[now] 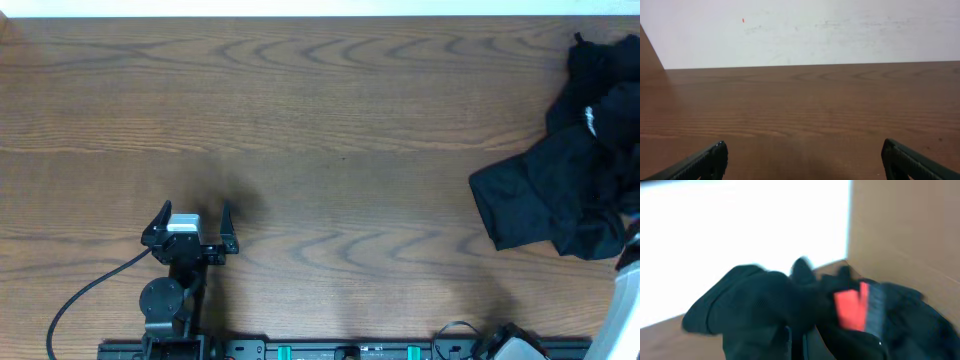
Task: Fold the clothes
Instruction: 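Lower the right gripper into the pile and grasp the black trousers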
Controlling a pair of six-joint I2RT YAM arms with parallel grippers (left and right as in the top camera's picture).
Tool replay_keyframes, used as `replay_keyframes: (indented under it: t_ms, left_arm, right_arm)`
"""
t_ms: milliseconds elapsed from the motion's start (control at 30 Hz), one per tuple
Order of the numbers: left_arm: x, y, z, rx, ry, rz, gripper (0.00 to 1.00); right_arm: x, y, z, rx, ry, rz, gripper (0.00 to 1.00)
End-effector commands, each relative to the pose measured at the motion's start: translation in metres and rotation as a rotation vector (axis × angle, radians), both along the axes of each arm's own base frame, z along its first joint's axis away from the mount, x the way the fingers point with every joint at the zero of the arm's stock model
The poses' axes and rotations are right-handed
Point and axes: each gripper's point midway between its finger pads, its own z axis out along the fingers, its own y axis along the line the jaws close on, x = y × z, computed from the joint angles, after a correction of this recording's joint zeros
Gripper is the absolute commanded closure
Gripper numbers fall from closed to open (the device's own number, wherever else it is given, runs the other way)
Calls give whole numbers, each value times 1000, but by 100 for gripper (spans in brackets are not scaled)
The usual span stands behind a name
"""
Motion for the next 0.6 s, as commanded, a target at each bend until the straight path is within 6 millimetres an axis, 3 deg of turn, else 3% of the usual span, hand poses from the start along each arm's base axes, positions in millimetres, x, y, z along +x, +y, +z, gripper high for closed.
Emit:
replay_keyframes:
  t_ms: [0,267,433,567]
  left_arm:
    - [-1,-1,-16,7,51,-10,2]
    - [-1,-1,-16,7,51,-10,2]
    - [-1,-1,-16,7,51,-10,2]
    - [-1,-1,-16,7,51,-10,2]
  right_arm:
    - [2,37,27,70,-95,176,99]
    - [17,106,39,182,-143,461,99]
    - [26,149,54,163,-185,588,99]
    - [31,148,61,137,-215,546,99]
